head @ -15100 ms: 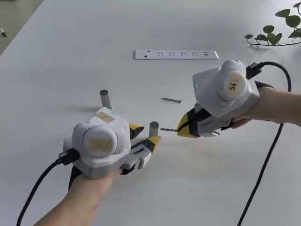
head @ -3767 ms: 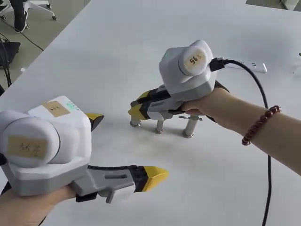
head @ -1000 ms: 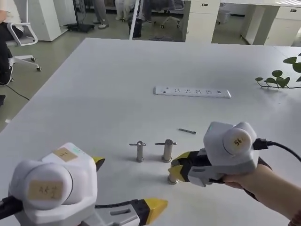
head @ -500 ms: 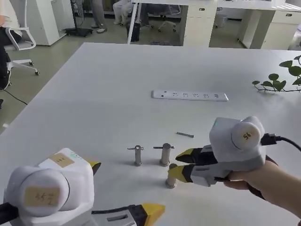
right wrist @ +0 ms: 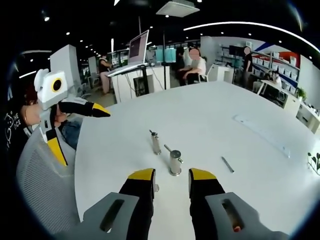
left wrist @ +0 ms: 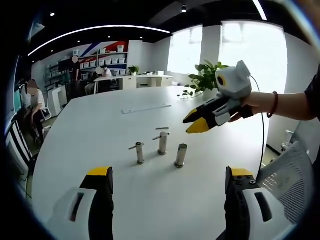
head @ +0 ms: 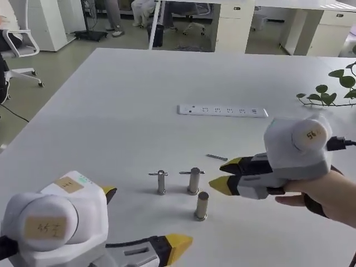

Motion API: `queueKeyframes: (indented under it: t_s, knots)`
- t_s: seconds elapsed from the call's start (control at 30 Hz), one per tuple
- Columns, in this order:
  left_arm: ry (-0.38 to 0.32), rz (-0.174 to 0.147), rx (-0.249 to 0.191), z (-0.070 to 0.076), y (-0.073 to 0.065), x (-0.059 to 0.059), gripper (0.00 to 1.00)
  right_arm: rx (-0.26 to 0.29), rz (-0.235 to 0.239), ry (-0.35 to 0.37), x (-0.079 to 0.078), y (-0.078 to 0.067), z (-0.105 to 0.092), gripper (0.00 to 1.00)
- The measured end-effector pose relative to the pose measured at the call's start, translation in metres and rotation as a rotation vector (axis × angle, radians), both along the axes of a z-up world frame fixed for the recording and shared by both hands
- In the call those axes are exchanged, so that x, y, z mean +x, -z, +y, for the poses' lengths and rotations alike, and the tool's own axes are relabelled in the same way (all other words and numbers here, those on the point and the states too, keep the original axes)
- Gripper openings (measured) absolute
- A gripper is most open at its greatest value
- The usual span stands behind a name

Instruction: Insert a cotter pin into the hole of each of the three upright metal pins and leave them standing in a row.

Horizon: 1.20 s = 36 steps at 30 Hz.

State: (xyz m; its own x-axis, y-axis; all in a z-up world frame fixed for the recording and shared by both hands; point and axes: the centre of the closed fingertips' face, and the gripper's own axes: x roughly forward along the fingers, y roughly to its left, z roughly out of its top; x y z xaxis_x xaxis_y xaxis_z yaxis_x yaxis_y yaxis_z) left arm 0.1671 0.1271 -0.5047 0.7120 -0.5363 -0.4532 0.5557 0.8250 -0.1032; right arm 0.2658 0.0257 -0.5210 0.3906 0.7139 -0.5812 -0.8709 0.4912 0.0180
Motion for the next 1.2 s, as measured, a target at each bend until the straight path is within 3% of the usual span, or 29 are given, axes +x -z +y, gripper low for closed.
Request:
queueKeyframes:
  t_s: [0.1,0.17,0.3,0.4,0.8,1.2]
  knots:
    - [0.016,-0.011,0.007,0.000,0.000,0.000,0.94,0.002,0.041,0.089,0.012,0.003,-0.010,0.21]
    - [0.020,-0.015,0.017,0.001,0.001,0.000,0.95,-0.020,0.025,0.100,0.021,0.007,-0.015,0.20]
    - [0.012,-0.009,0.003,0.002,0.002,0.002,0.94,-0.023,0.049,0.165,0.038,0.014,-0.025,0.19]
    - [-0.003,-0.014,-0.010,0.005,0.003,0.006,0.90,-0.073,0.067,0.208,0.052,0.025,-0.035,0.18]
    - [-0.042,-0.015,-0.006,0.015,0.011,0.013,0.86,-0.112,0.072,0.214,0.085,0.047,-0.040,0.15]
    - [-0.062,-0.008,-0.010,0.018,0.015,0.022,0.85,-0.105,0.085,0.237,0.113,0.070,-0.037,0.16]
